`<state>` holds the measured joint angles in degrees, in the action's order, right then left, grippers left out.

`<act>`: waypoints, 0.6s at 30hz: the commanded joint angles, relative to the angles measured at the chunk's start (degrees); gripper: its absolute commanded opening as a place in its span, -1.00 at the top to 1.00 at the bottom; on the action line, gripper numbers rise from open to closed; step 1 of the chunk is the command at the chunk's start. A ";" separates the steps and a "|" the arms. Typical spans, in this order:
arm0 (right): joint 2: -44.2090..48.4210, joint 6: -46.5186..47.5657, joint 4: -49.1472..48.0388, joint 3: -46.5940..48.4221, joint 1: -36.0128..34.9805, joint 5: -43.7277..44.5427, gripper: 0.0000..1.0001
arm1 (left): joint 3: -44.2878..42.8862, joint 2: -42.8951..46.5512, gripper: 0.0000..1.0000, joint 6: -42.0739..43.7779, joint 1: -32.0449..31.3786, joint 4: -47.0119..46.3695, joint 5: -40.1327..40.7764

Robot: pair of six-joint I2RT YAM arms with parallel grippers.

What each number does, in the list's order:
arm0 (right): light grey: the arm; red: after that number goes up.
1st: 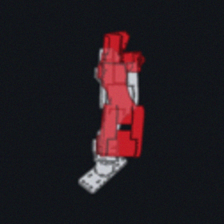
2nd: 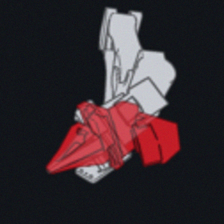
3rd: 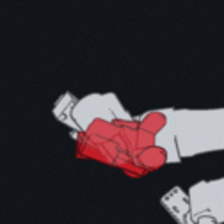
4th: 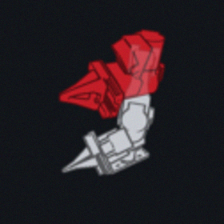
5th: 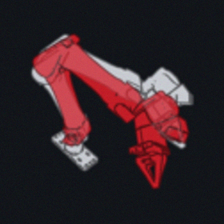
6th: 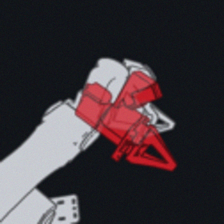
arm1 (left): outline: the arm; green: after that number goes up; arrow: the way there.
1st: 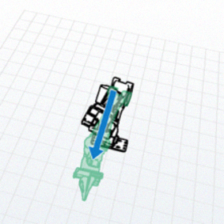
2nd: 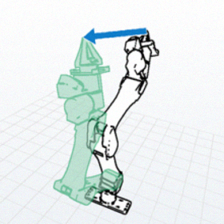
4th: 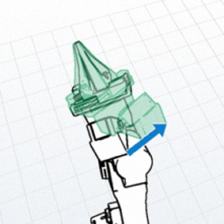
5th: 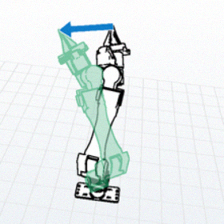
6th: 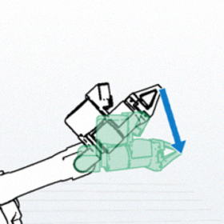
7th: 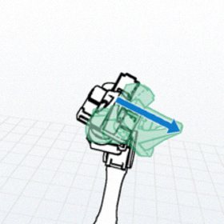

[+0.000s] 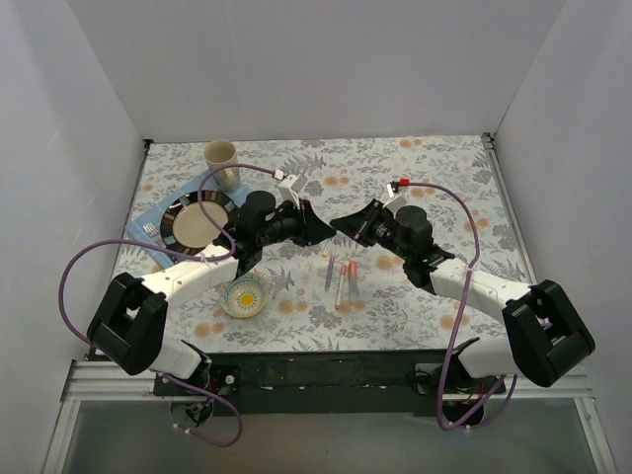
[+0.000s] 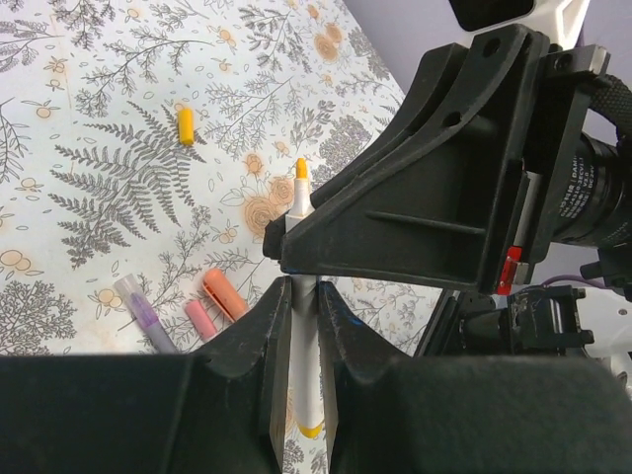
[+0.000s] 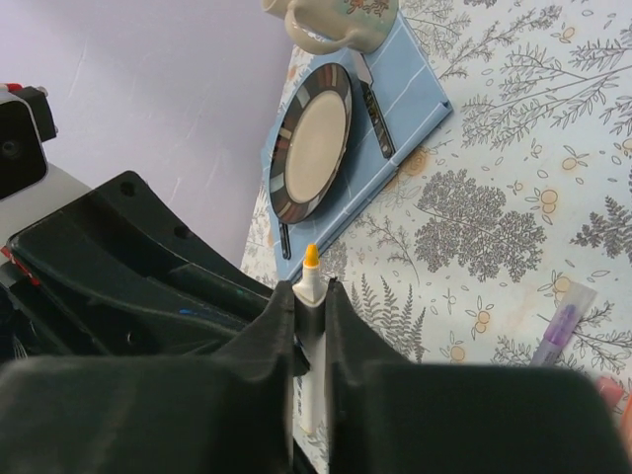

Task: Insert the pens into the pen caps

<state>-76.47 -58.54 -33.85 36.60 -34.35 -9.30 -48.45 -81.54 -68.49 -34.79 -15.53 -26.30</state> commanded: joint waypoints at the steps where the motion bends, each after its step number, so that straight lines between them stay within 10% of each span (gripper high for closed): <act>1: 0.18 0.97 -4.82 0.84 -0.02 -1.16 0.97 | 0.46 3.31 1.00 -0.51 -0.37 -1.70 -2.60; 7: 2.81 2.90 -5.44 1.02 0.07 -2.12 0.97 | 2.73 5.42 0.30 -0.15 -0.37 -0.12 -5.86; 18: 4.49 2.82 -6.76 0.84 -0.10 -5.29 0.97 | 2.04 4.63 0.21 1.16 -0.46 3.58 -7.88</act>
<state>-72.36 -55.90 -36.67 36.60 -34.35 -12.27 -45.15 -77.25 -68.66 -35.00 -13.23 -32.36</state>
